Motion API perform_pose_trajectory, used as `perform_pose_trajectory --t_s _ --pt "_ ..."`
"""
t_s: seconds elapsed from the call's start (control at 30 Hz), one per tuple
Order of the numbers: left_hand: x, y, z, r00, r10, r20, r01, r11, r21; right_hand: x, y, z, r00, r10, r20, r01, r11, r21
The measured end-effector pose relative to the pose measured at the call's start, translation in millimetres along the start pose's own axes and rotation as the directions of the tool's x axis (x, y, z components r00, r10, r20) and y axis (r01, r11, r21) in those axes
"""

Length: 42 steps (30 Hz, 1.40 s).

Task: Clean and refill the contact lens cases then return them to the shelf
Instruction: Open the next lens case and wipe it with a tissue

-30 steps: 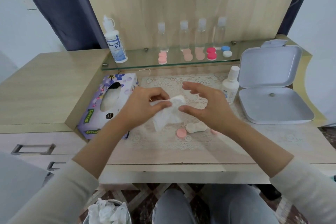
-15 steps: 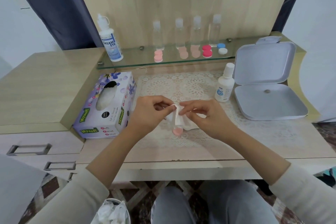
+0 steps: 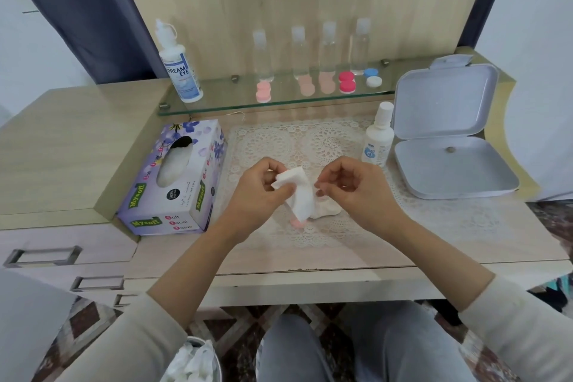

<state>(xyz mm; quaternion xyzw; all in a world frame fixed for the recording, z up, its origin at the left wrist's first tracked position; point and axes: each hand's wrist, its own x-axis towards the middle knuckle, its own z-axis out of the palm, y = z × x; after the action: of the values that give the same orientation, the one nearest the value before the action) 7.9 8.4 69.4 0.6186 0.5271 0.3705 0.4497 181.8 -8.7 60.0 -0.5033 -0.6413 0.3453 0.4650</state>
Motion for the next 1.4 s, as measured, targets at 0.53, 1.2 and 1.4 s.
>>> perform_pose_trajectory --t_s 0.53,1.2,1.4 --pt "14 -27 10 0.994 0.006 0.105 -0.03 0.974 0.223 0 43 -6 0.976 0.094 0.197 0.056 0.765 -0.642" --pt "12 -72 26 0.712 0.619 0.332 -0.671 0.46 0.581 -18 64 -2 0.985 -0.119 0.123 0.164 0.863 -0.478" --pt "12 -77 30 0.665 0.685 0.298 -0.679 0.388 0.624 -22 70 1 0.983 -0.152 0.106 0.185 0.848 -0.496"
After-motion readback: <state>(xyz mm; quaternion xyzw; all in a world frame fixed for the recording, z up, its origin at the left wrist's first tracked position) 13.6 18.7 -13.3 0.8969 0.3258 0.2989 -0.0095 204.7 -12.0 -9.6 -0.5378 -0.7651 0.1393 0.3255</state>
